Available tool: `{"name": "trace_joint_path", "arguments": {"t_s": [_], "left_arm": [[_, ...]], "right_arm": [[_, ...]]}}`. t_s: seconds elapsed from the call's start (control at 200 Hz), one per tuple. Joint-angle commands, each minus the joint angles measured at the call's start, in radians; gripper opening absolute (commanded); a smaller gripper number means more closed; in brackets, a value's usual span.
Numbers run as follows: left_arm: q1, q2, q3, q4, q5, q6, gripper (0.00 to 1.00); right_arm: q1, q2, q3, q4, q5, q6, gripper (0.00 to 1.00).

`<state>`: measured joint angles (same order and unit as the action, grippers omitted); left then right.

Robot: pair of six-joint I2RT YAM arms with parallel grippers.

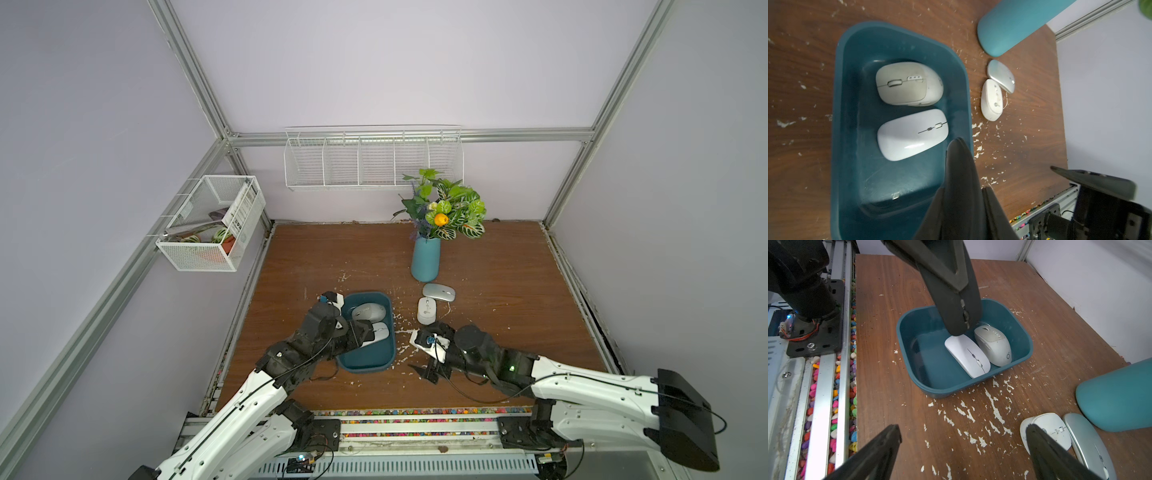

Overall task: Put the mouse in the storage box
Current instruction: Place the mouse in the storage box.

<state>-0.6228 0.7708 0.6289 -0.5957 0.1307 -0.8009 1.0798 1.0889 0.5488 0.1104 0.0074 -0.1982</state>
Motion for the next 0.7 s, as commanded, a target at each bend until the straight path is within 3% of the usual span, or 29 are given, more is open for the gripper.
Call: {"name": "trace_joint_path", "arguments": {"t_s": [0.0,0.19,0.695], "left_arm": [[0.003,0.012,-0.063,0.045,0.045,-0.037,0.00],[0.003,0.080,-0.142,0.188,0.136,-0.052,0.00],[0.003,0.260,-0.167,0.329,0.189,-0.053,0.01]], "right_arm": [[0.004,-0.018,-0.022,0.032,0.016,0.017,0.99],[0.005,-0.020,-0.023,0.035,0.020,0.020,0.99],[0.005,-0.017,-0.022,0.034,0.018,0.020,0.99]]}}
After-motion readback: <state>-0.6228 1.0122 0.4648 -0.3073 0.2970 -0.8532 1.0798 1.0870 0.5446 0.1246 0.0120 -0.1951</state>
